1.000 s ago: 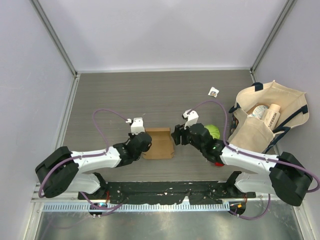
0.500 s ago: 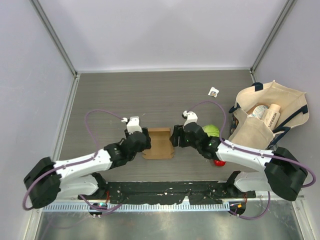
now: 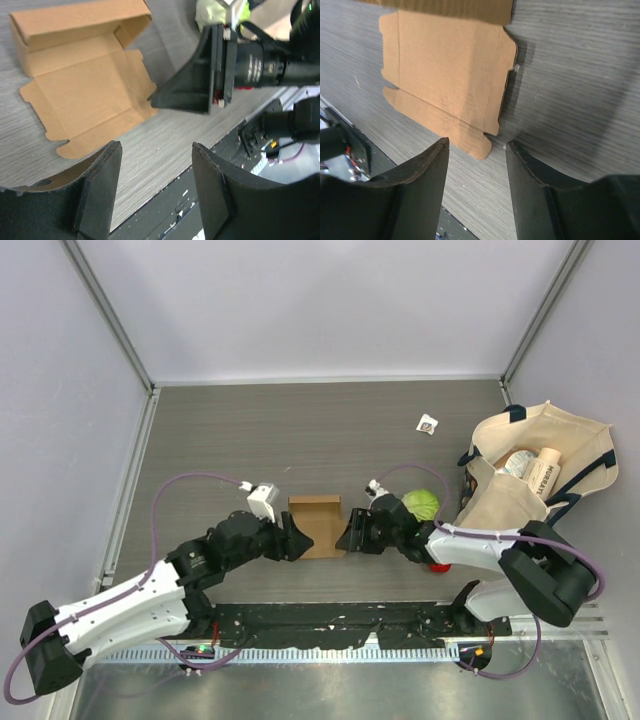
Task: Fold the paper box
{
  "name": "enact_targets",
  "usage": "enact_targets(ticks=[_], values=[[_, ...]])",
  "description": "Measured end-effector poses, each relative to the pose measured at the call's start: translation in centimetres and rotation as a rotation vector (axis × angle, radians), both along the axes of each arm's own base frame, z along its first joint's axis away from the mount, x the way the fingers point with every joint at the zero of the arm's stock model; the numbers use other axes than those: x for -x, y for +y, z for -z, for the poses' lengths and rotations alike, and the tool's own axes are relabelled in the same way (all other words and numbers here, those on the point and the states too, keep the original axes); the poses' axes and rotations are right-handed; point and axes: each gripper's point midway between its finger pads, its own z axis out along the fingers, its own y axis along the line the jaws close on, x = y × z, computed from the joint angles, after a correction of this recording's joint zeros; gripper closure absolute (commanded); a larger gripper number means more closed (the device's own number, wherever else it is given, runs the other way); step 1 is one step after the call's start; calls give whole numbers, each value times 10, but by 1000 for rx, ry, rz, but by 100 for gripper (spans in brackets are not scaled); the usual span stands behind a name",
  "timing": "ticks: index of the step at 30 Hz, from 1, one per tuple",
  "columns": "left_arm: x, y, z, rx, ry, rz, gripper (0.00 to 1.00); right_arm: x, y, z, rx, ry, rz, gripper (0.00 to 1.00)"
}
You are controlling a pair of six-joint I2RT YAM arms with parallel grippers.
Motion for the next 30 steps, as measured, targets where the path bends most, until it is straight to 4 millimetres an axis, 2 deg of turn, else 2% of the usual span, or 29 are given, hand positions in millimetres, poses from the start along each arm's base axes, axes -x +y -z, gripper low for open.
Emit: enact_targets(ticks=[1,3,7,14,15,20,25,27,30], values=[[3,-2,1,-1,9,23,27,-1,2,0,-19,11,3,48],[10,-7,8,-20,26,82,26,-4,6,1,-50,26,15,53],[21,-18,25,-90,77,193,34,-10,9,3,-84,47,45,59],[23,-37,43,-220,101,331,36,-25,8,7,-82,58,67,74],[24,-39,46,-247,108,341,35,-26,9,8,-81,63,64,80],[23,-53,54,-406,68,386,29,-32,13,12,-73,90,57,100],[17,-62,65,-608,-3,421,24,-37,17,10,-65,134,43,100],[14,-64,75,-696,-30,445,22,-36,15,9,-68,164,38,100],[17,-58,97,-825,-49,489,17,-34,9,8,-81,214,37,100]])
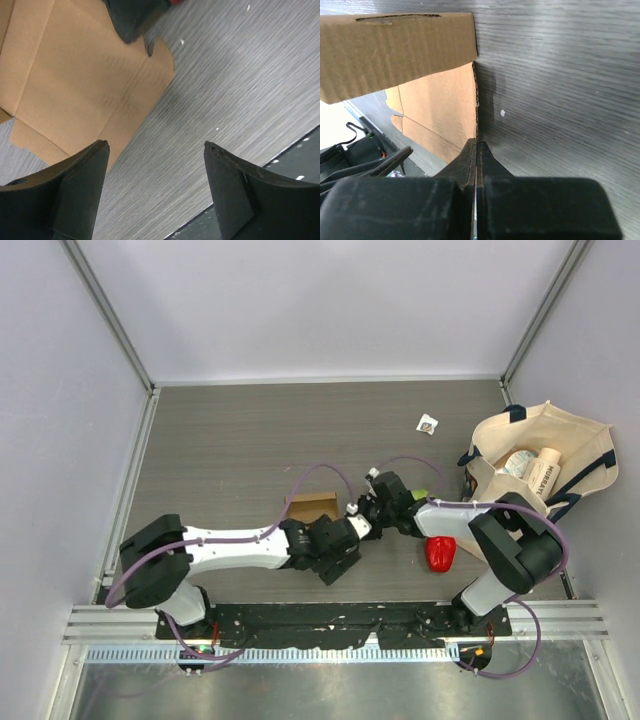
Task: Fold the paper box
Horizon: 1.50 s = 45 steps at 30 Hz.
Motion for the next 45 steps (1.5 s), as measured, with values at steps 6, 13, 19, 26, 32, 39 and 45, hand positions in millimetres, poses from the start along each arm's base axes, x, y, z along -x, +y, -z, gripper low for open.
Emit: enact_targets(ticks=[6,13,19,26,32,39,45], values=[[4,9,13,-183,-110,104,21,8,-3,-6,-71,99,-6,100],[-5,-15,17,-360,-328,180,48,21,-4,-10,-123,171,-21,100],[-16,-3,17,-469,-420,162,79,22,-4,-24,-159,163,-36,99],[-22,1,0,-468,-466,145,100,14,-8,-42,-113,70,-78,42],[-19,5,-21,-344,-359,74,100,-33,-25,-92,53,-195,-52,26],[-61,30,-73,30,-76,-324,100,-84,-63,-178,196,-493,105,24],[-110,56,-126,375,85,-742,100,-84,-89,-178,329,-562,112,25]])
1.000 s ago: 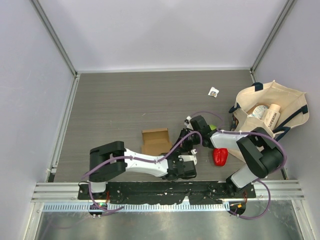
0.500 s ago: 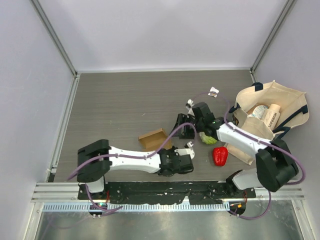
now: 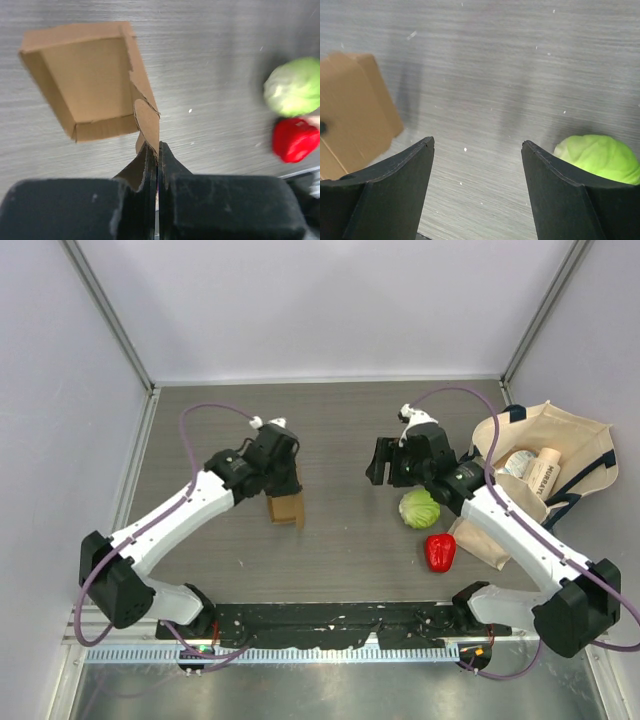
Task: Fold the paper box
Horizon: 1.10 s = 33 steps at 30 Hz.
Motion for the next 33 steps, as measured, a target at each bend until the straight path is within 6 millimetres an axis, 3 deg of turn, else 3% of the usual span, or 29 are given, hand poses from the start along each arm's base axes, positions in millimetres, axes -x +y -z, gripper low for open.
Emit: enact_targets(ticks=[3,7,10,14,23,33], values=[[-15,13,-4,141,99,-191,100,12,2,18,33,15,-43,25],[-28,31,10,214,278,-431,100,46,24,42,59,9,-183,25],[-36,40,24,250,394,-572,100,80,63,47,103,-56,-356,25],[-37,45,31,297,483,-681,100,107,111,42,132,-183,-510,27],[-25,53,47,330,592,-810,100,79,141,74,301,-311,-512,34],[-23,57,45,361,603,-860,100,61,181,70,308,-426,-552,49]])
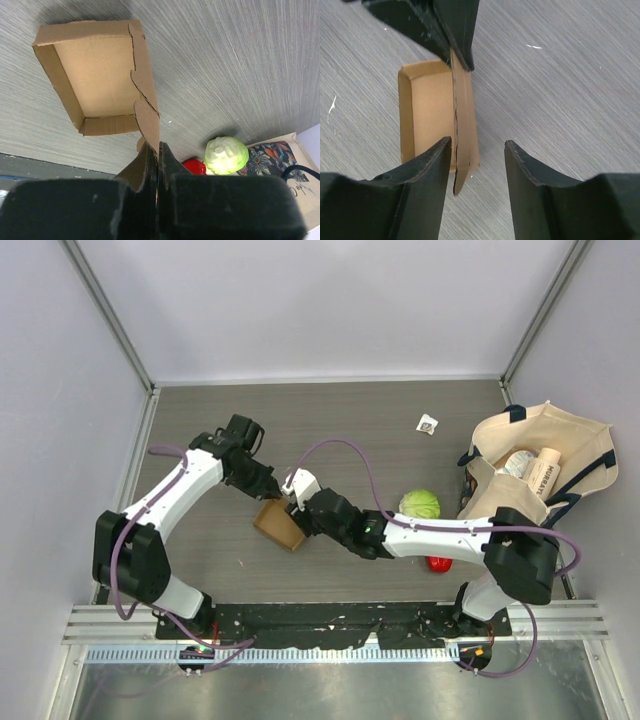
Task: Fold the paper box
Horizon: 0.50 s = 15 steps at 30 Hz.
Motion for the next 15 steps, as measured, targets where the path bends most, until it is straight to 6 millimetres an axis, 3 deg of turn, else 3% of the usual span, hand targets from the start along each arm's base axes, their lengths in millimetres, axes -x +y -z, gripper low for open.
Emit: enact_targets(ticks=[7,9,10,11,12,14,15], values=[[2,2,-5,8,-12,-19,99,-3,9,-5,-14,-14,-10,49],[2,2,-6,11,-14,-25,94,-3,9,-5,-16,-15,-10,60],[2,2,-6,11,-13,-25,87,-3,9,-5,-16,-16,-8,66],[2,2,-5,10,-12,-26,84,-3,9,-5,-13,-18,-7,80],[3,2,-5,10,-10,-27,82,-4,9,-5,-10,-20,-6,87],[4,3,-3,9,-8,-26,64,-5,11,-5,-6,-25,-7,99],[4,3,-3,7,-10,-27,58,-7,12,-6,-7,-22,-6,100]])
